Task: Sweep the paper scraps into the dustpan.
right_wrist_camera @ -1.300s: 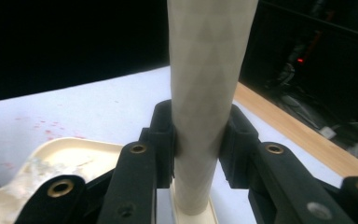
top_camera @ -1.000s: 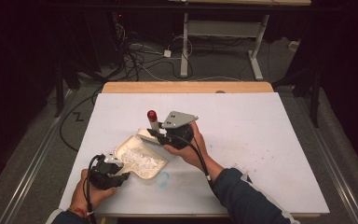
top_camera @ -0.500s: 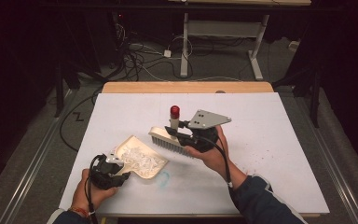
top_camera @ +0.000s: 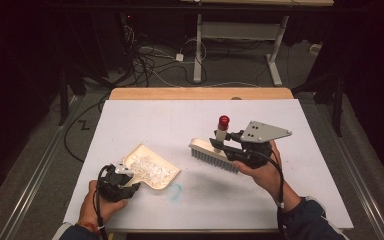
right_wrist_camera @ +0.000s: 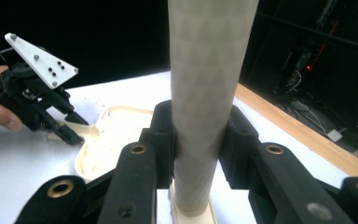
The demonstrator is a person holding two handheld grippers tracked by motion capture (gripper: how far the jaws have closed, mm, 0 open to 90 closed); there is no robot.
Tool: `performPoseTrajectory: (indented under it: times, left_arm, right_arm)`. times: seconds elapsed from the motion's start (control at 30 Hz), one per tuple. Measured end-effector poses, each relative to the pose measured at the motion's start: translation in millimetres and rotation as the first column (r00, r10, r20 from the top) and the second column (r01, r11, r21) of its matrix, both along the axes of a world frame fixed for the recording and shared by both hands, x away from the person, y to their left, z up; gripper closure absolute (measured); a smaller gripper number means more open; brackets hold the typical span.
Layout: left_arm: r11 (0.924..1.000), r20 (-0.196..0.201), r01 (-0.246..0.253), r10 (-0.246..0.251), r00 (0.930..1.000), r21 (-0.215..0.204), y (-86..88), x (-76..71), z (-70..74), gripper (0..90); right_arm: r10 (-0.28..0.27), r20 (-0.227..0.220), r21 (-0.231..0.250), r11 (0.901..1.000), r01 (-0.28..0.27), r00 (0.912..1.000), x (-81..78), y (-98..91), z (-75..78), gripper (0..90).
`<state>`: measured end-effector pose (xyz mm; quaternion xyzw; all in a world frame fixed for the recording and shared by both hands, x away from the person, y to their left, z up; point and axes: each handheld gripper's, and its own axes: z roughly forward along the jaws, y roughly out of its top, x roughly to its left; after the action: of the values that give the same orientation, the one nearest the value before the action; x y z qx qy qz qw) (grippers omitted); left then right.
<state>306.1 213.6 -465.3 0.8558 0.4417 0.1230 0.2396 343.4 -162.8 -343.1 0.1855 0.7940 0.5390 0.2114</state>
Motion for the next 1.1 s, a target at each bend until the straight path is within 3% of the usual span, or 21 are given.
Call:
performPoseTrajectory:
  times: [0.5, 0.63, 0.87, 1.1]
  left_arm:
    - [1.0000, 0.002, 0.002, -0.002, 1.0000, -0.007, 0.3, 1.5, -0.1, 63.5]
    - [1.0000, 0.008, -0.004, 0.004, 1.0000, -0.004, -0.7, 1.2, -1.0, 63.5]
    - [0.9999, 0.011, -0.004, 0.004, 0.9999, -0.010, 0.6, 2.0, -0.8, 63.5]
    - [0.9998, 0.017, -0.010, 0.010, 0.9998, -0.017, 0.6, 3.6, 0.0, 63.5]
  right_arm:
    - [-0.039, -0.004, -0.050, 0.9980, 0.039, 0.9992, -13.2, -45.8, 6.9, 70.5]
    - [-0.066, 0.006, -0.098, 0.9930, 0.066, 0.9978, -18.7, -59.3, 7.3, 70.5]
    - [-0.119, -0.024, -0.119, 0.9862, 0.115, 0.9926, -26.3, -96.1, 2.6, 70.5]
    - [-0.170, -0.067, -0.102, 0.9815, 0.162, 0.9832, -29.9, -130.2, -1.4, 70.5]
